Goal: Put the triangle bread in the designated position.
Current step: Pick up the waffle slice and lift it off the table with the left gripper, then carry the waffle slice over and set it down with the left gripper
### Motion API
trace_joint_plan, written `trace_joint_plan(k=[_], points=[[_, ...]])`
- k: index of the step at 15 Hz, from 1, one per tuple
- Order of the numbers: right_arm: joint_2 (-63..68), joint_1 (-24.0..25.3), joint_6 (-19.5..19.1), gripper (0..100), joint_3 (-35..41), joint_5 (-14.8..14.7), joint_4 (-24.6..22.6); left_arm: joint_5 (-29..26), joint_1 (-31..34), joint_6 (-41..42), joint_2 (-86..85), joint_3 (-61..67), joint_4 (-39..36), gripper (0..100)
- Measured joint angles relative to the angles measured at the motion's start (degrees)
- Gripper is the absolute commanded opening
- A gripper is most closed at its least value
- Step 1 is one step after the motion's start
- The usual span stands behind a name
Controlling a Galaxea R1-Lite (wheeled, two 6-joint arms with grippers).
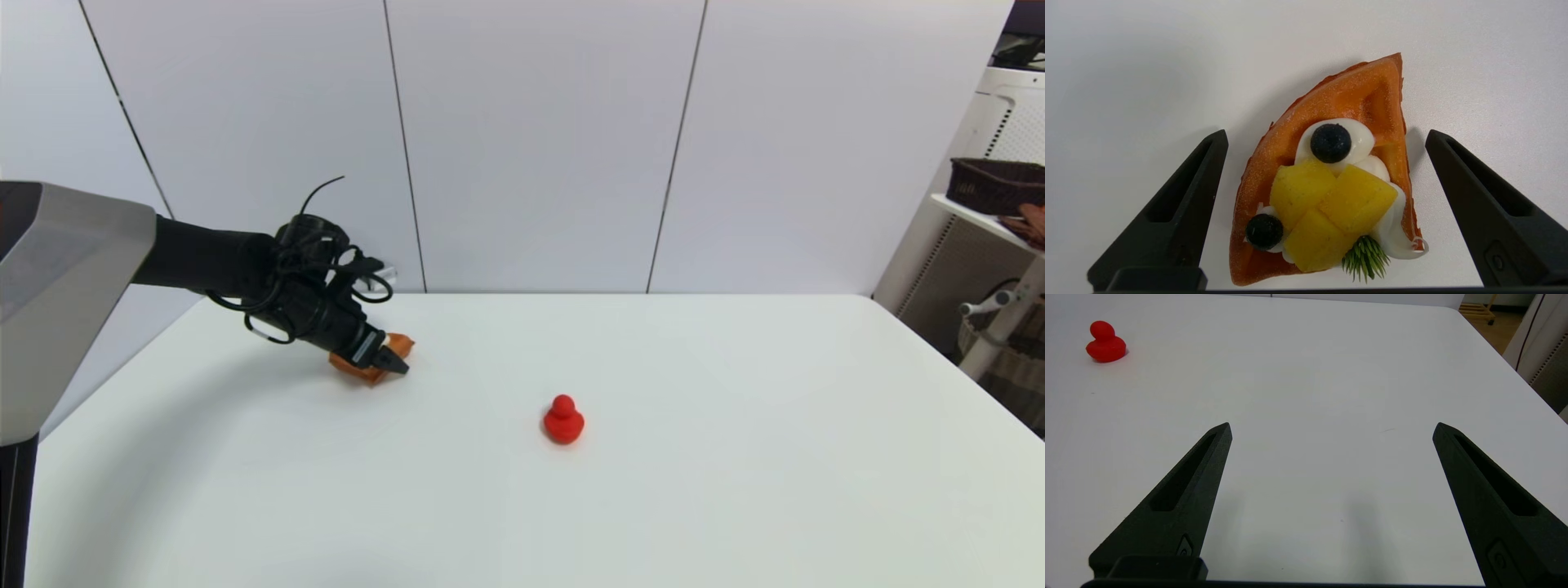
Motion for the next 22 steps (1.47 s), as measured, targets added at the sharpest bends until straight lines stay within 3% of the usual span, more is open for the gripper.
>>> trace_joint_plan(k=[19, 22], points=[[0.0, 0.0, 0.0, 100, 0.0, 0.0, 0.02, -0.22, -1.08, 0.39, -5.96, -0.46, 0.41, 0], [0.0, 0.0, -0.01, 100, 0.0, 0.0, 0.0, -0.51, -2.57, 5.64, -8.69, -0.22, 3.83, 0]])
